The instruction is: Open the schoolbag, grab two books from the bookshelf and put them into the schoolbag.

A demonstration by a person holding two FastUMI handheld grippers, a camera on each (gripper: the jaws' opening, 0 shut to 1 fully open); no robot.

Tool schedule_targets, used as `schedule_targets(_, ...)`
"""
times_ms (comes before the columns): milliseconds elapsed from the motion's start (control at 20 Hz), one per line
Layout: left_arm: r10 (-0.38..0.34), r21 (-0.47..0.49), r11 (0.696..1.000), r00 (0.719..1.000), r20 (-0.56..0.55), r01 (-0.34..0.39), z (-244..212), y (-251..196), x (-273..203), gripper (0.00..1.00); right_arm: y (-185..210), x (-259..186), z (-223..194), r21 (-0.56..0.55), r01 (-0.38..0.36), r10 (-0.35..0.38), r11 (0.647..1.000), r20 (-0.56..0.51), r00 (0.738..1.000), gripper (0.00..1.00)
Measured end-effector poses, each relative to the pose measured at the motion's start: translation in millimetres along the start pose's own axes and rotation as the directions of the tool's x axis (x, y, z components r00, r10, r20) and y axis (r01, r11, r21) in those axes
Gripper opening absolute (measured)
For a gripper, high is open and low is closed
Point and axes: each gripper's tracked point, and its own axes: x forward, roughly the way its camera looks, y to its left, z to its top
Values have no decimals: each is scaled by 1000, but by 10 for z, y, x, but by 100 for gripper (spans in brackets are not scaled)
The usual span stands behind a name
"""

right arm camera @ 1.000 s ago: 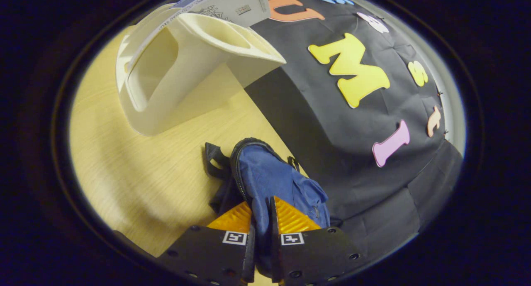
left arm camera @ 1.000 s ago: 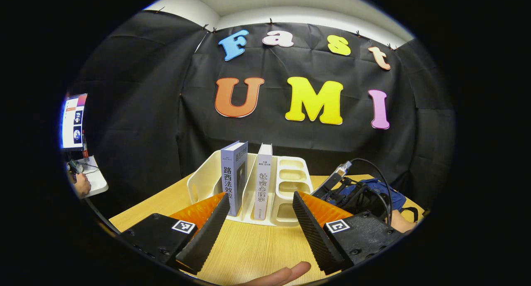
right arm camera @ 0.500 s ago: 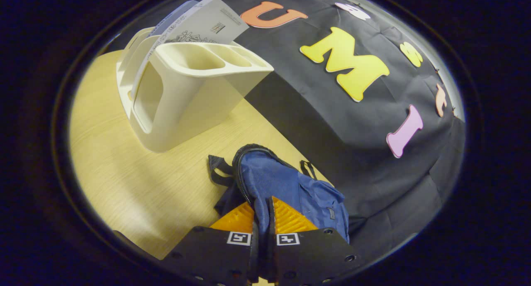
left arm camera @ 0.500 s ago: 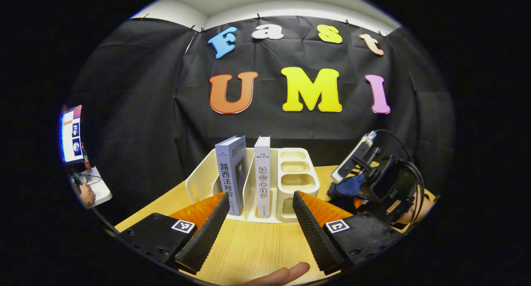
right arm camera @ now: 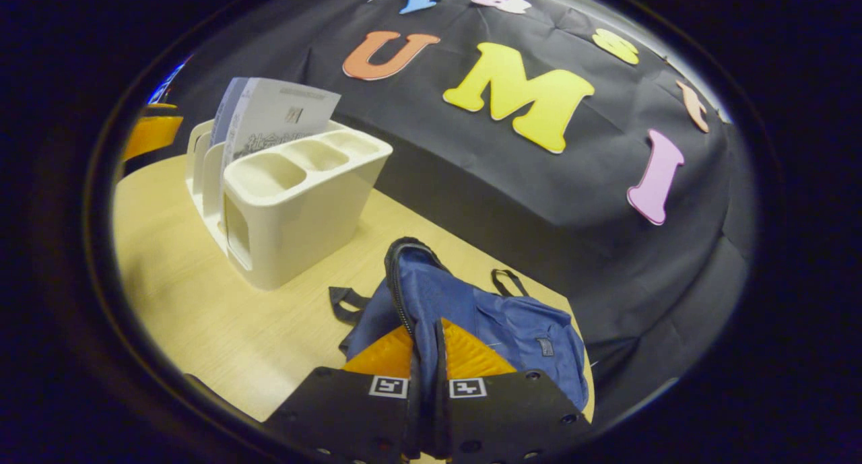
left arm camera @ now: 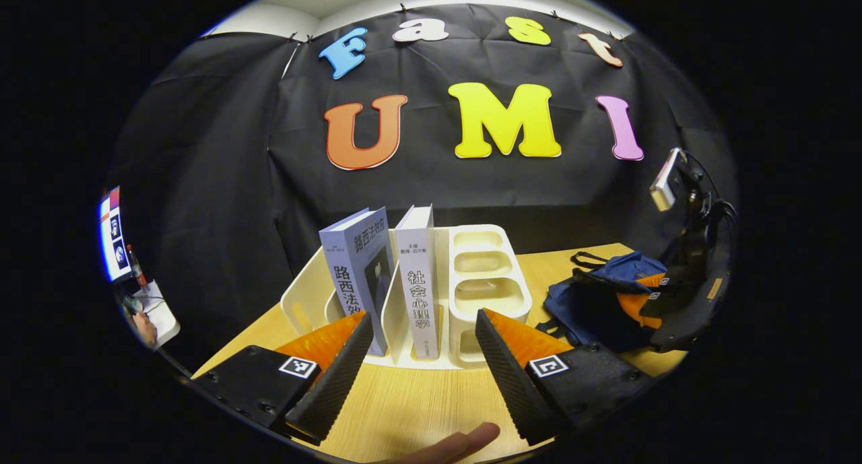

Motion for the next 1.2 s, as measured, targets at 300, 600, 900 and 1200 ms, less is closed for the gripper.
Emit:
schedule_targets(300, 18, -15, 1000, 1000, 11, -18, 310, 7, 318, 98, -531, -160, 121, 119, 0, -6, 993, 52, 999, 8)
schedule_targets(600, 19, -67, 998, 1000, -12, -19, 697, 123, 524, 95, -1062, -242, 170, 241, -10, -14, 970, 100, 995, 7)
schedule_targets(900, -39, -83, 996, 999, -28, 36, 1201, 227, 823, 94, -1520, -378, 147, 287, -21, -19, 958, 136, 991, 8)
schedule_targets(1200, -49, 17, 998, 980, -193, 53, 1372, 238, 1202, 94, -1732, -441, 57, 312, -49, -4, 949, 167, 986, 8)
